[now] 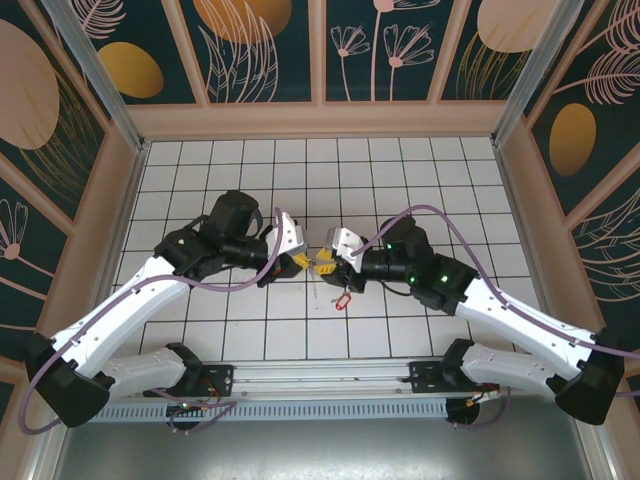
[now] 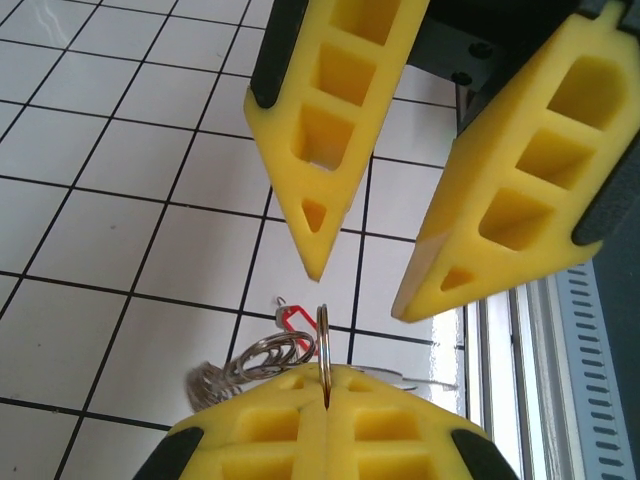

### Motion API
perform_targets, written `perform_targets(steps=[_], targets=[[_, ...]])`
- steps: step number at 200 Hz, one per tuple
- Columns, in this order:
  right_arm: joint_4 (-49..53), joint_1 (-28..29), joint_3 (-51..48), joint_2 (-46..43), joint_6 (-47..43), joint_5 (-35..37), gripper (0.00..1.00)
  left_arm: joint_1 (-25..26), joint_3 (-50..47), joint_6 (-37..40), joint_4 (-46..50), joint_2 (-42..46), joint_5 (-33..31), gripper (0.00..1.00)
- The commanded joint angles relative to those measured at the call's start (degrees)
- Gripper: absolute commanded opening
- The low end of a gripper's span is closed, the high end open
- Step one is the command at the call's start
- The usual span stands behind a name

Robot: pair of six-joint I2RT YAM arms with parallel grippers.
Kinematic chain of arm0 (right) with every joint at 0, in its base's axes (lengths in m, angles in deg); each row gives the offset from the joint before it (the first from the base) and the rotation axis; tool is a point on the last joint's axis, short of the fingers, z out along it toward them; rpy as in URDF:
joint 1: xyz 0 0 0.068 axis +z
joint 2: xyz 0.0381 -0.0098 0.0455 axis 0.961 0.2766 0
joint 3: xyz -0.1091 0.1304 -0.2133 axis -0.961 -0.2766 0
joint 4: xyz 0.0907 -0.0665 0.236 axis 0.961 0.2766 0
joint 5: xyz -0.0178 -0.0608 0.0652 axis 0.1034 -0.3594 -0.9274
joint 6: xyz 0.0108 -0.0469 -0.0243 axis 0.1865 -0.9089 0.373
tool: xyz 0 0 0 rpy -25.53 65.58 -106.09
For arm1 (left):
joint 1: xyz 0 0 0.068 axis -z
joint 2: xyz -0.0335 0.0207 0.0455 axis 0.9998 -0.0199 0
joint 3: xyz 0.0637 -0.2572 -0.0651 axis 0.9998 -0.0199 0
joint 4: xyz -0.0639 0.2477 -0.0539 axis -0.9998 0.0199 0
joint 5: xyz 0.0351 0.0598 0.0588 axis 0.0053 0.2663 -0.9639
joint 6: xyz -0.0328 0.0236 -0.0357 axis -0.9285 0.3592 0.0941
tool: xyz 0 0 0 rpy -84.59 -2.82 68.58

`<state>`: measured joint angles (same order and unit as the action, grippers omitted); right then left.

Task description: Put the keys on the keyring

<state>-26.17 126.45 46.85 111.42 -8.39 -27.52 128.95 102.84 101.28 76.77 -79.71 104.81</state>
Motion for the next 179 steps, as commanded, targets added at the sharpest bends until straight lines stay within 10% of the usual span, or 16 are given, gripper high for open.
perform_targets(steps=[1, 57, 105, 150, 179], targets=[[-2.3, 0.0, 2.0, 1.7, -1.0, -1.5, 0.27, 0.9, 2.1, 1.2, 1.2, -0.5, 0.2, 0.0], [-2.1, -0.2, 1.9, 2.9, -0.7, 0.5, 0.28, 1.7, 1.8, 1.5, 1.2, -0.8, -0.3, 0.0], [-2.1, -0.6, 1.6, 3.0, -0.9, -0.2, 0.0, 1.7, 1.8, 1.3, 0.9, -0.4, -0.2, 0.0], [-2.8, -2.0, 1.3, 2.6, -1.2, -2.7, 0.0, 1.7, -0.4, -1.0, -3.1, 1.8, -0.2, 0.0], [-10.2, -5.9, -2.1, -1.5, 4.1, -8.7, 0.0, 1.7, -6.0, -6.4, -12.4, 6.0, 0.7, 0.48]])
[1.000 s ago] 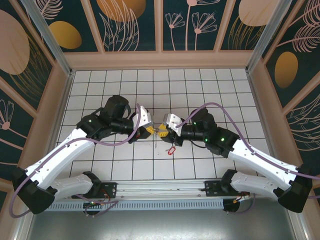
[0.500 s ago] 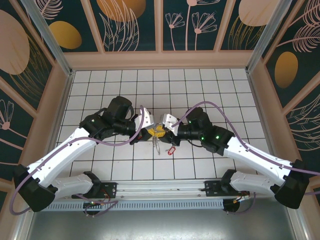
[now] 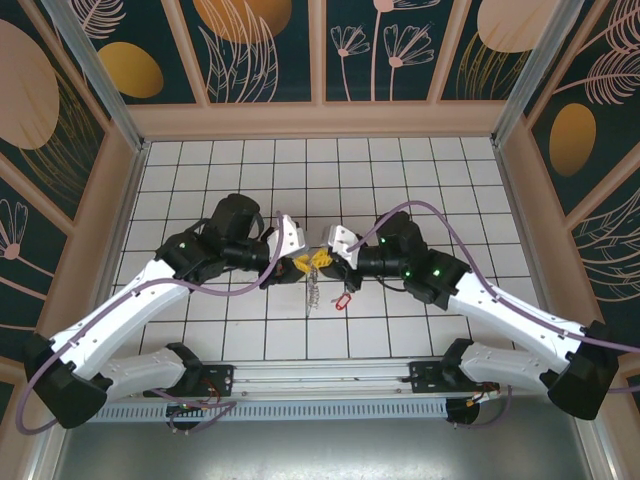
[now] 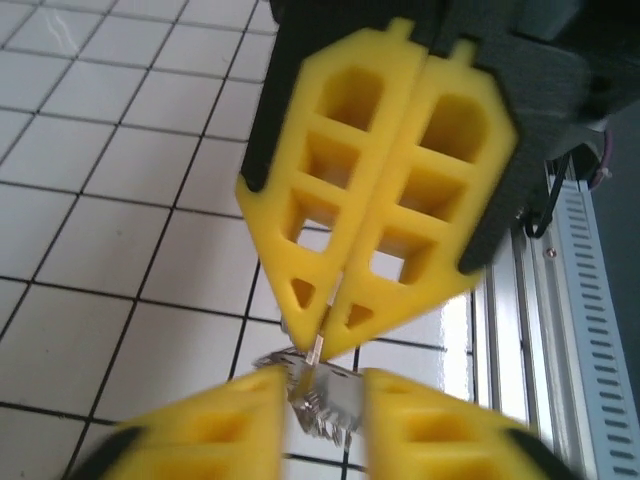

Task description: Put the keys on the keyring

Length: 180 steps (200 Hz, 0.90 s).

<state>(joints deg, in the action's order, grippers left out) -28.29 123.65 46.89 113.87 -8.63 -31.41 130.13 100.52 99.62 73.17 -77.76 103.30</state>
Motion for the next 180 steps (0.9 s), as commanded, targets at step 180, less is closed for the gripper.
perform_targets(steps=[180], targets=[[-80.8, -6.5, -26.8, -3.9, 40.4, -15.7, 0.0, 0.6, -18.0, -29.7, -51.1, 11.2, 15.0, 0.38]])
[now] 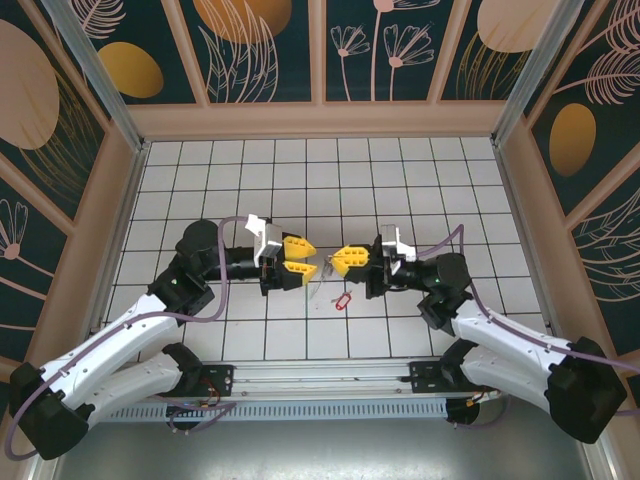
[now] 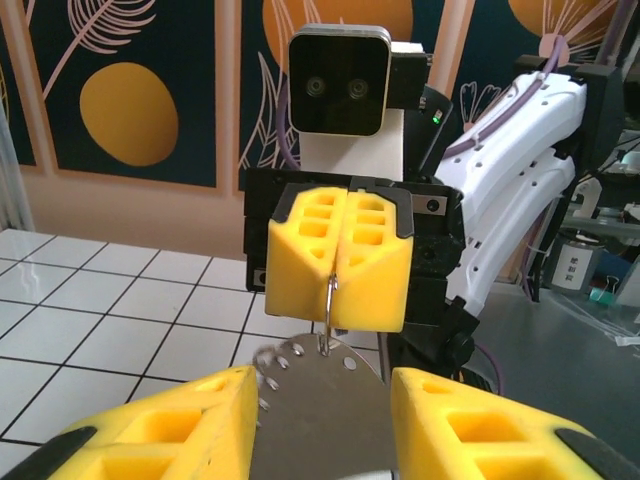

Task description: Put the keys on the keyring

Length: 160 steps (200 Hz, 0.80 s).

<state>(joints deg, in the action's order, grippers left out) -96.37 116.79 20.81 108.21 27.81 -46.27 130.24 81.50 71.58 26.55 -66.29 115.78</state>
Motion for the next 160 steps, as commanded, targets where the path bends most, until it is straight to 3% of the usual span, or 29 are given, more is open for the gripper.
perform_targets(steps=[1, 96, 160], targets=[[-12.7, 0.4, -0.8, 2.0, 4.0, -0.8, 0.0, 0.4, 1.0, -1.7, -4.5, -0.3, 2.5, 0.38], [-21.2, 1.8, -1.4, 7.7, 6.5, -0.7, 0.0, 1.2, 2.4, -2.0, -7.7, -3.1, 3.0, 0.29], [-21.8, 1.9, -1.7, 8.2, 6.5, -0.9, 0.0, 1.5, 4.6, -0.9, -6.7, -4.6, 3.9, 0.07]])
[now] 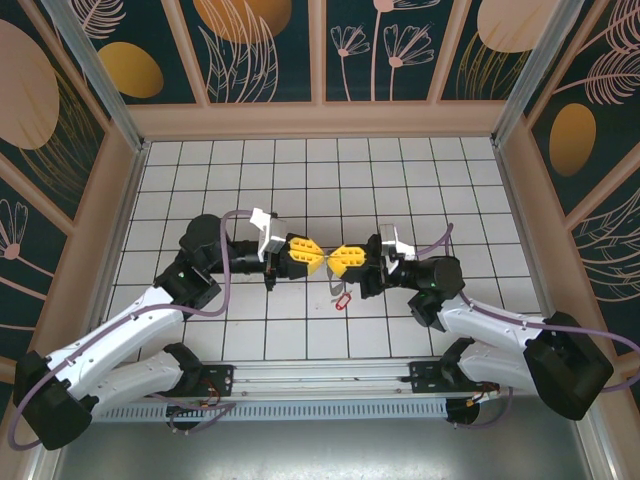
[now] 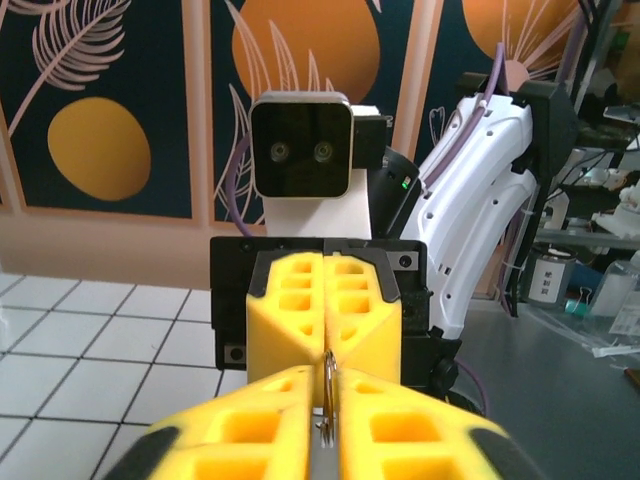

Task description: Put the keys on the keyring

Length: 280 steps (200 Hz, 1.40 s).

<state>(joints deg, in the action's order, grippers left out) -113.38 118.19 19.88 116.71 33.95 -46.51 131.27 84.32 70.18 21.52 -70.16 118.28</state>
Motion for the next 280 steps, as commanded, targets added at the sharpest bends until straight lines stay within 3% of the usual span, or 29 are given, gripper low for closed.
perform_targets(steps=[1, 16, 45, 71, 104, 147, 154, 168, 178, 192, 230, 254, 280], targets=[[-4.8, 0.5, -0.8, -0.4, 0.3, -0.6, 0.0, 0.4, 1.8, 0.6, -1.6, -0.8, 1.4, 0.07], [-4.9, 0.5, -0.8, -0.5, 0.4, -0.7, 0.0, 0.5, 1.8, 1.0, -0.7, -1.0, 1.2, 0.07], [-5.7, 0.5, -0.6, -0.5, 0.6, -0.9, 0.0, 0.6, 1.4, 1.2, -0.1, -1.0, 0.8, 0.23], [-8.0, 0.5, -0.9, 0.5, 1.1, -0.2, 0.0, 0.6, 1.5, 1.3, 0.4, -1.4, 0.9, 0.24], [-12.8, 0.5, -0.2, 3.6, 3.2, -0.4, 0.0, 0.6, 3.1, 3.4, 3.8, -2.0, 1.1, 0.0], [-10.6, 0.5, -0.1, 3.7, 2.2, 0.1, 0.0, 0.7, 5.0, 7.3, 9.6, -2.0, -0.3, 0.0], [-7.3, 0.5, -0.4, 2.0, 0.6, 1.0, 0.0, 0.6, 5.9, 9.1, 12.3, -2.2, -1.2, 0.0], [4.4, 0.9, -0.4, -3.2, -5.3, 4.2, 0.17, 0.7, 7.4, 12.7, 17.6, -2.2, -4.2, 0.0], [17.0, 1.8, 0.8, -7.7, -11.0, 7.8, 0.29, 0.7, 8.0, 14.6, 20.1, -1.8, -5.8, 0.0], [34.5, 3.0, 4.0, -13.4, -19.4, 12.2, 0.36, 0.6, 9.1, 17.4, 23.8, -1.5, -7.7, 0.0], [65.6, 4.0, 12.7, -18.5, -29.9, 16.7, 0.34, 0.7, 11.4, 24.5, 33.0, -1.6, -10.9, 0.0], [75.0, 6.8, 16.0, -17.9, -34.3, 20.0, 0.25, 0.7, 15.6, 27.8, 37.5, -2.1, -9.7, 0.0], [79.0, 8.0, 17.7, -17.3, -36.1, 19.1, 0.27, 0.8, 18.6, 31.2, 43.3, -3.3, -9.9, 0.0]])
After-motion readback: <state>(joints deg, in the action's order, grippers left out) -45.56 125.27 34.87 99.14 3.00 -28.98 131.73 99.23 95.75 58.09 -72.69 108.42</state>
